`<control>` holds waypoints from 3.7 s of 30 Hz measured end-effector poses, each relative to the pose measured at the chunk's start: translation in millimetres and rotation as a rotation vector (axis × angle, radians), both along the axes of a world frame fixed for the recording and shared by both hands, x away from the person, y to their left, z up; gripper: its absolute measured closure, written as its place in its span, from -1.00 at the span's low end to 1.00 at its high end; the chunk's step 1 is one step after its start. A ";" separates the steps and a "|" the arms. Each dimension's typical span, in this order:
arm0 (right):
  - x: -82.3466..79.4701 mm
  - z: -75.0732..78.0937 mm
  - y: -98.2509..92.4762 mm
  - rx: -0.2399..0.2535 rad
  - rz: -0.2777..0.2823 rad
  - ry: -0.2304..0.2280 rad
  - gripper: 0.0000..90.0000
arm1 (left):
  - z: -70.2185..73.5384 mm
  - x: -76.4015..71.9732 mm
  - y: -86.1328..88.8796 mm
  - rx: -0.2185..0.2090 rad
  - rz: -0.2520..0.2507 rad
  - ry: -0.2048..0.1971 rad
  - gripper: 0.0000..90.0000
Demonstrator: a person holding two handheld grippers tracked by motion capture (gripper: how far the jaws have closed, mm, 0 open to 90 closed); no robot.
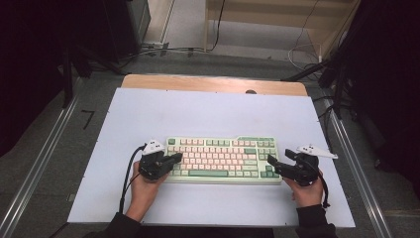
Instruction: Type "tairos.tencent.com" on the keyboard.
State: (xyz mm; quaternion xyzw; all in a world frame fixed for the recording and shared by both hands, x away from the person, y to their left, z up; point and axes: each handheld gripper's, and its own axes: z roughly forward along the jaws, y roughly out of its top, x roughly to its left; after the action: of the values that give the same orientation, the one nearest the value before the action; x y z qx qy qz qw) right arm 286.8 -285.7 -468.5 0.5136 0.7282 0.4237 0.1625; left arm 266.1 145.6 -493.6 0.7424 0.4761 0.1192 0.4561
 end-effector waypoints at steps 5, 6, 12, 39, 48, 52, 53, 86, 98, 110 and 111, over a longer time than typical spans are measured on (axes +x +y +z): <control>0.0 0.0 -0.2 0.001 0.000 0.000 -0.55 | -0.7 0.3 -0.8 0.001 0.003 0.002 1.00; 0.0 0.0 -0.1 0.000 0.001 -0.001 -0.55 | -0.8 0.3 -0.8 0.002 0.003 0.002 1.00; 0.0 -0.1 0.0 0.000 0.001 0.000 -0.55 | -1.7 1.0 -1.0 0.012 0.004 0.005 1.00; -0.7 0.6 0.0 0.000 0.002 -0.002 -0.55 | 18.8 -9.4 45.1 -0.156 0.129 -0.096 0.20; 0.0 0.6 8.0 -0.002 0.023 -0.005 -0.55 | 10.4 -10.3 55.8 -0.106 0.189 -0.065 -0.30; 3.1 0.4 17.2 -0.011 0.042 -0.005 -0.55 | 5.8 -9.3 57.4 -0.108 0.251 -0.065 -0.32; 4.7 0.1 20.1 -0.014 0.049 -0.007 -0.55 | 5.5 -8.5 57.0 -0.111 0.253 -0.069 -0.32; 31.0 -15.3 144.9 -0.088 0.389 0.070 0.94 | 2.0 -9.5 53.8 -0.100 0.253 -0.067 -0.28; 31.9 -11.5 142.3 -0.072 0.365 0.057 0.94 | 2.2 -10.2 52.8 -0.100 0.253 -0.072 -0.27; 33.3 -13.8 144.5 -0.101 0.367 0.065 0.94 | 0.6 -9.4 50.4 -0.092 0.243 -0.064 -0.26; 32.9 -11.4 143.1 -0.090 0.364 0.050 0.91 | 0.8 -9.8 50.5 -0.091 0.243 -0.064 -0.26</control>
State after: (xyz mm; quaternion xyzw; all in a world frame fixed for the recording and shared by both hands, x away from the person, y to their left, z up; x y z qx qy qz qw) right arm 319.7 -142.6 -479.9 0.3758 0.8313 0.4001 0.0877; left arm 256.4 196.0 -492.8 0.6534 0.5527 0.1755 0.4866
